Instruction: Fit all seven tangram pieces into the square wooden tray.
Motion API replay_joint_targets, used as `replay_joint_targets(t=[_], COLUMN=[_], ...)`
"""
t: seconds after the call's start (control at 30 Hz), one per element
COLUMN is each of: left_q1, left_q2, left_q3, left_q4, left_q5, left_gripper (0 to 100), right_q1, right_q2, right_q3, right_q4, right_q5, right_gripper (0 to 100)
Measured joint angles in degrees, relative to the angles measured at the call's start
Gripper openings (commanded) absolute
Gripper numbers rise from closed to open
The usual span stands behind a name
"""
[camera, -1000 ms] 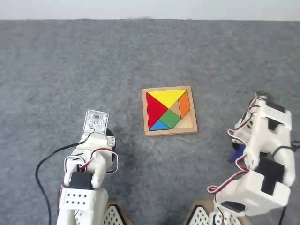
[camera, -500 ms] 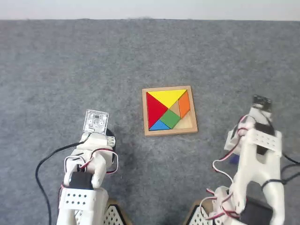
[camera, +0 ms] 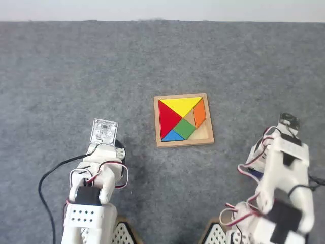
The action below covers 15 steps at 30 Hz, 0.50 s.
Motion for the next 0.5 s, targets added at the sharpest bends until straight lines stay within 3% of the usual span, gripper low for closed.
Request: replay_joint_targets(t=[0.4,0.5], left_q1=[0.0,0.0], left_q2=[0.0,0.0], left_q3=[0.0,0.0], left_q4=[0.0,0.0], left_q5=[0.0,0.0], left_gripper=[2,2], right_q1=[-0.35,-0.97], right_q2=[7.82,7.82], right_q3=[-5.8,-5.8], right_q4=[0.26,0.26], right_q5=[-0.18,-0.18], right_gripper=[29.3,24.1])
